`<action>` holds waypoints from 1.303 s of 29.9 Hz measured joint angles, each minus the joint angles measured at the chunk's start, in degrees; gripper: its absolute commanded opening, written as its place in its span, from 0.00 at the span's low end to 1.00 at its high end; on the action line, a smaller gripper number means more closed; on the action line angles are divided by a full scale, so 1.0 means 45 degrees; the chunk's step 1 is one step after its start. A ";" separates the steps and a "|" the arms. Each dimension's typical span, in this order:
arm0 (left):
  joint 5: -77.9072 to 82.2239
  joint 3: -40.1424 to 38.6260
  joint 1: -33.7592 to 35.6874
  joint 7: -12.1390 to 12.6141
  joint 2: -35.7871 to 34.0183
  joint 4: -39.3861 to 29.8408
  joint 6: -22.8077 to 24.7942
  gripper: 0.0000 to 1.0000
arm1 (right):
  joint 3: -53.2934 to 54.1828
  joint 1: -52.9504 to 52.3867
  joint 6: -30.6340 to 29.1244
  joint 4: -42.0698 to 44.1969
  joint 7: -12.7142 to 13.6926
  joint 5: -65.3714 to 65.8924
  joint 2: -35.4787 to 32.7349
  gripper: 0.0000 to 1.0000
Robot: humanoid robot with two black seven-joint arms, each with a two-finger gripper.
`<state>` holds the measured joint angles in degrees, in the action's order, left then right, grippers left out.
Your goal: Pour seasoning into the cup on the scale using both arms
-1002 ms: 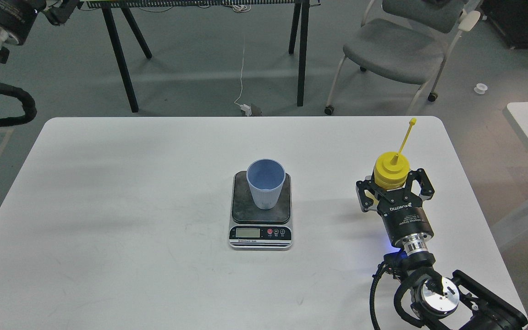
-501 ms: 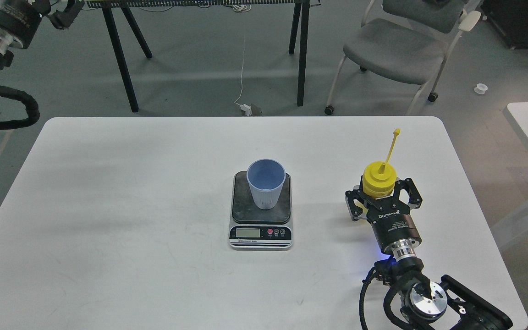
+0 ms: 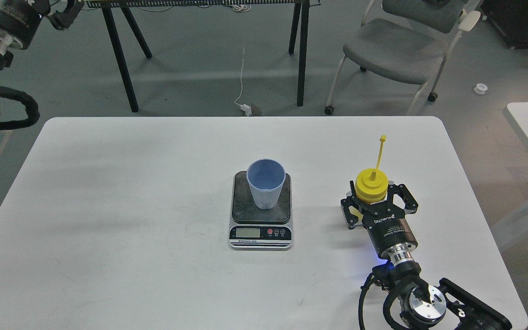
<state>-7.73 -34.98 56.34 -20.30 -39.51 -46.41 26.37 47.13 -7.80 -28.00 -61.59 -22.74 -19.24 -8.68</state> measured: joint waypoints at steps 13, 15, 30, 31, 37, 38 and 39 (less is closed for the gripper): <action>0.0000 0.0000 0.0020 0.0012 -0.0101 -0.0229 0.0000 0.99 | 0.0208 0.0983 -0.0001 -0.0601 -0.0002 -0.0033 -0.0041 0.99; 0.0000 0.0000 0.0020 0.0010 -0.0120 -0.0248 -0.0001 0.99 | 0.0212 0.1283 -0.0001 -0.0909 -0.0008 -0.0033 -0.0134 0.99; -0.0019 -0.0144 -0.0019 -0.0055 -0.0526 -0.0620 0.0058 0.99 | 0.0285 0.3909 -0.0001 -0.3397 -0.0078 0.0038 -0.2245 0.99; -0.0023 -0.0149 -0.0026 -0.0064 -0.0542 -0.0622 0.0069 0.99 | 0.0349 0.4077 -0.0001 -0.3499 -0.0080 0.0038 -0.2538 0.99; -0.0111 -0.0197 -0.0176 -0.0124 -0.0619 -0.0634 0.0147 0.99 | 0.1500 0.5240 -0.0001 -0.4158 -0.0083 0.0033 -0.4637 0.99; -0.0120 -0.0212 -0.0200 -0.0128 -0.0645 -0.0642 0.0157 0.99 | 0.1771 0.5286 -0.0001 -0.4168 -0.0084 0.0027 -0.4924 0.99; -0.0129 -0.0251 -0.0253 -0.0133 -0.0695 -0.0645 0.0170 0.99 | 0.2093 0.5299 -0.0001 -0.4168 -0.0083 0.0026 -0.5226 0.99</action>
<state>-8.32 -36.11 55.20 -20.90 -42.64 -49.31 27.13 56.55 16.04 -28.01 -80.35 -23.12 -19.12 -32.19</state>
